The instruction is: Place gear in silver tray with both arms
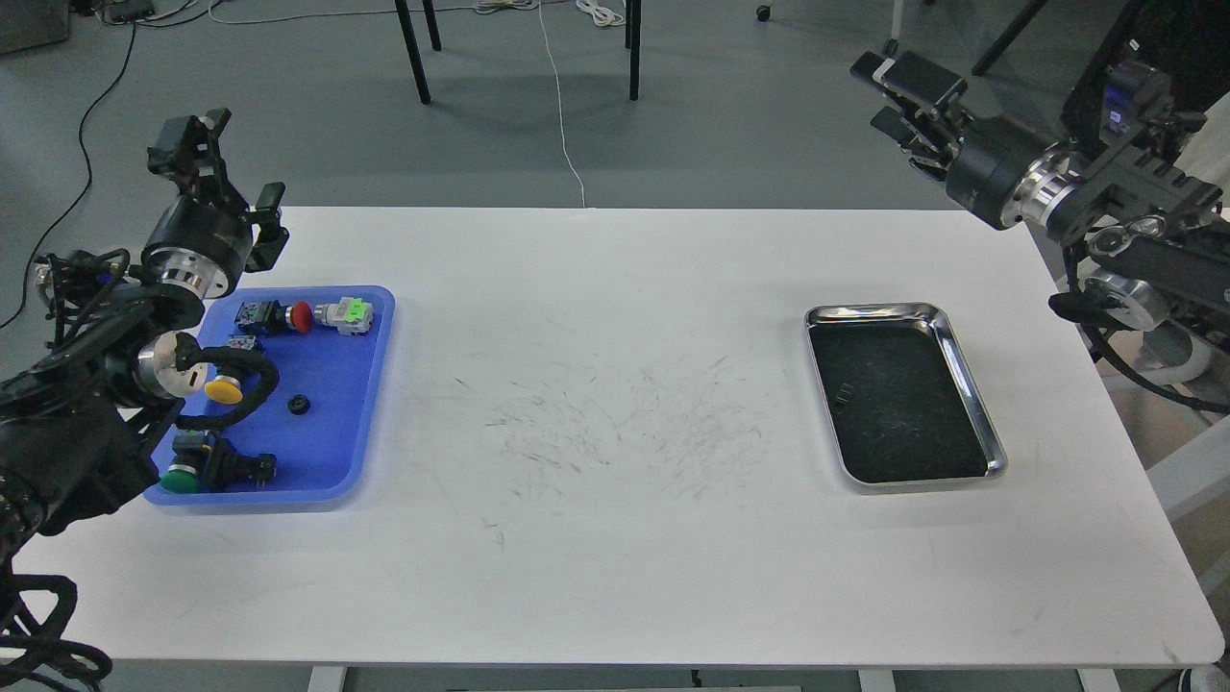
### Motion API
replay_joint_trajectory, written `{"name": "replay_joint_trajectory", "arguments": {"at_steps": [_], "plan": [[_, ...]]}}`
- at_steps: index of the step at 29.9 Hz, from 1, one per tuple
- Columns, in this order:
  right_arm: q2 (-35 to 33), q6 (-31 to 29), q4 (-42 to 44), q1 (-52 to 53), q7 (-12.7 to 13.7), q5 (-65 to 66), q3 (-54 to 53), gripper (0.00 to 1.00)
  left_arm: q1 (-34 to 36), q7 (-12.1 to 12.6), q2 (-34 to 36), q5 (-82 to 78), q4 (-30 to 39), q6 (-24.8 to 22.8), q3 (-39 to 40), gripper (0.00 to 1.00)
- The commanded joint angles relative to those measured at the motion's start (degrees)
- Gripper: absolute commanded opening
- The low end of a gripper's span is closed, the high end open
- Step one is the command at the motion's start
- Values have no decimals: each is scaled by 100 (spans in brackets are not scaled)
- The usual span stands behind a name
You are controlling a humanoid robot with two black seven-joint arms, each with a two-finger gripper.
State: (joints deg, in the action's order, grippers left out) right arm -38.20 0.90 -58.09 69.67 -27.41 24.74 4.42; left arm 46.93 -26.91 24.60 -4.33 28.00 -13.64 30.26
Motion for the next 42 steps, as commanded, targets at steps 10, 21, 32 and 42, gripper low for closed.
{"name": "replay_joint_trajectory", "arguments": {"at_steps": [10, 21, 32, 42], "plan": [[-3, 86, 96, -156, -1, -197, -187, 83, -667, 697, 888, 90, 1058, -221, 260, 99], [-82, 95, 96, -261, -1, -374, -187, 84, -2100, 257, 722, 987, 1788, 441, 2423, 99], [-82, 95, 78, -358, -1, -374, -222, 84, -1486, 345, 1827, 345, 2437, 977, 80, 99], [-21, 95, 87, -376, -1, -374, -319, 84, 499, 467, 2918, -849, 3080, 775, -2548, 99]]}}
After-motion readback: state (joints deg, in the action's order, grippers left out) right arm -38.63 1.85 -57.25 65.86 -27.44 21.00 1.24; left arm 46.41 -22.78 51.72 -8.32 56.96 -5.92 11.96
